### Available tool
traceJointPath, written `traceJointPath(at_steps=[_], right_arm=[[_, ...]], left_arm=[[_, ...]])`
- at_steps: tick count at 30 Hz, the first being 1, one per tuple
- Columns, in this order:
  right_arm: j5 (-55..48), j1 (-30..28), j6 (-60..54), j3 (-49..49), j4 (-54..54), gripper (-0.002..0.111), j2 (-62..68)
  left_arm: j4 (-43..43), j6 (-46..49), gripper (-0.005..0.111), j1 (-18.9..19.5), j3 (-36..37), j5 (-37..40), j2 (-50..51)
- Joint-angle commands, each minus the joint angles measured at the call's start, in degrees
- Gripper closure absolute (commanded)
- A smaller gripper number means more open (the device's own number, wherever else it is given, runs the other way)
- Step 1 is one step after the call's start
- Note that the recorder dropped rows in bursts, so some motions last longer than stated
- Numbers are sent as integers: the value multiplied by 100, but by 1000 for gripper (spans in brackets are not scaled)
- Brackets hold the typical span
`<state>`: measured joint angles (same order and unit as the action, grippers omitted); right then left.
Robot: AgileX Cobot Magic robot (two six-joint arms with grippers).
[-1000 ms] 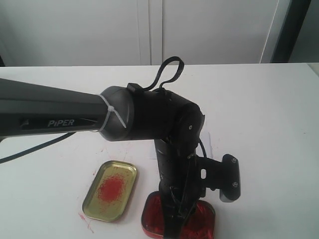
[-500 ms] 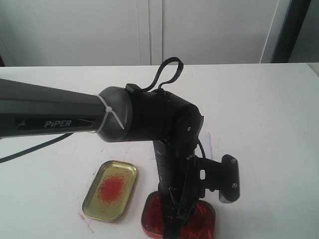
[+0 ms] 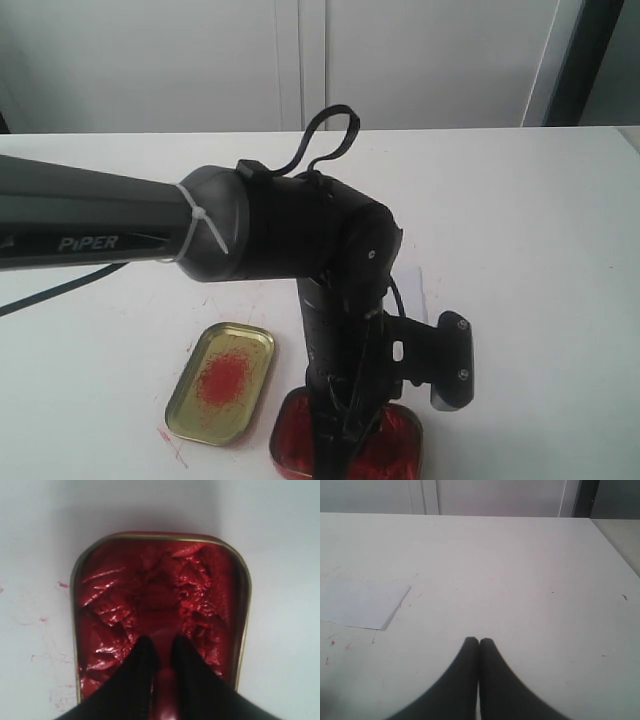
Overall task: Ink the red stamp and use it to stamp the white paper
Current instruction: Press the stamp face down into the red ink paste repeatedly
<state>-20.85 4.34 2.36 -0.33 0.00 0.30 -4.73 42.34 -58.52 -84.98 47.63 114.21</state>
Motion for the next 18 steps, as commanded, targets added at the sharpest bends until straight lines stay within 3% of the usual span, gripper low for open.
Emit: traceJointPath(at_steps=[1,18], right_arm=[[84,-40,2,33,0,108,-30],[84,-40,2,33,0,108,-30]], left_arm=[[-35,-33,107,-11,25,149,-242],[356,-687,107,-159,25,48,-292]])
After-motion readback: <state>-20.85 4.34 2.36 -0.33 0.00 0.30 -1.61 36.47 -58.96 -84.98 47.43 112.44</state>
